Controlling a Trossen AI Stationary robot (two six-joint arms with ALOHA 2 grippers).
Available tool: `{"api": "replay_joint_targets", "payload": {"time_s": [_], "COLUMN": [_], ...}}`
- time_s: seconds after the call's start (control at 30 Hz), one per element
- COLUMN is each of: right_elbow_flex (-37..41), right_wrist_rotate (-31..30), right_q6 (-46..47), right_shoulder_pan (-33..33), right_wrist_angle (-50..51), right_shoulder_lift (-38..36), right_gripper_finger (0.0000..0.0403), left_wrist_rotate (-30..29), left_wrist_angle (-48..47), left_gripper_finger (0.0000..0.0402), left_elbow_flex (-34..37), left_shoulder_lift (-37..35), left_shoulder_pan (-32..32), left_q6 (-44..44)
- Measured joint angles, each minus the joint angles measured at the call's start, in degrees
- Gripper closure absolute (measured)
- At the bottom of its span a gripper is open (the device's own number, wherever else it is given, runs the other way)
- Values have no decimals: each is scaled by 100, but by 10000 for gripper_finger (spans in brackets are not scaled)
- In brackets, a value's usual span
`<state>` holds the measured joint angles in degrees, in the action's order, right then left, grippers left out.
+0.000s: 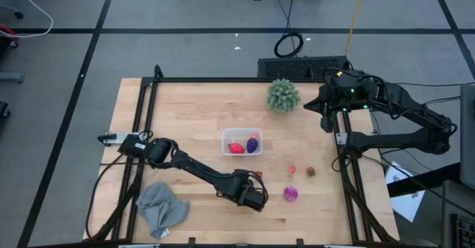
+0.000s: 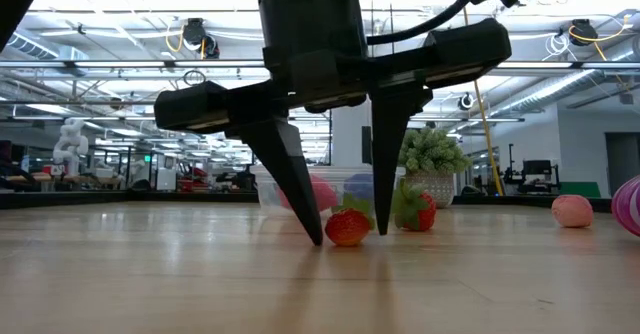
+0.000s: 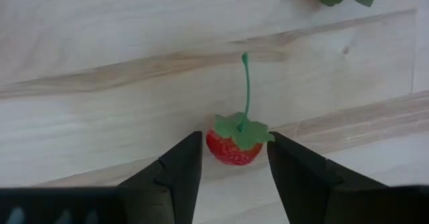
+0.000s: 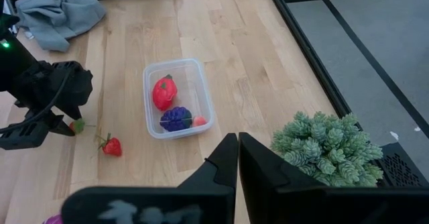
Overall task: Pick and placing Produce into tupperware
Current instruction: Put the left red strawberry into the transparent bin
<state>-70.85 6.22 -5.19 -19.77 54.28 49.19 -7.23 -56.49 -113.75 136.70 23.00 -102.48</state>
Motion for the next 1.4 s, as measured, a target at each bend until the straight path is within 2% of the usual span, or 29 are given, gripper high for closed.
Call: {"api": "replay_joint_targets", "payload": {"time_s": [0.43,0.7,0.77,1.07,1.4], "right_elbow_flex": [0,0,0,0,0], "right_wrist_rotate": [0,0,2,1,1], "right_q6": [-2,0,0,0,0], "right_shoulder_pan": [-1,0,0,0,0], "right_wrist_angle": [0,0,0,0,0], "right_shoulder_lift": [0,0,0,0,0], "right_gripper_finger": [399,399,399,399,399], "left_wrist_rotate": [9,-14,-26,-28,-28], "left_wrist_angle": [-17,10,20,2,11], "left_gripper_finger": [227,294,301,262,290], "left_elbow_flex": [0,0,0,0,0], "left_shoulder_lift": [0,4,4,7,6], "left_shoulder_pan": [0,0,0,0,0], "left_q6": [-17,-2,2,8,11]}}
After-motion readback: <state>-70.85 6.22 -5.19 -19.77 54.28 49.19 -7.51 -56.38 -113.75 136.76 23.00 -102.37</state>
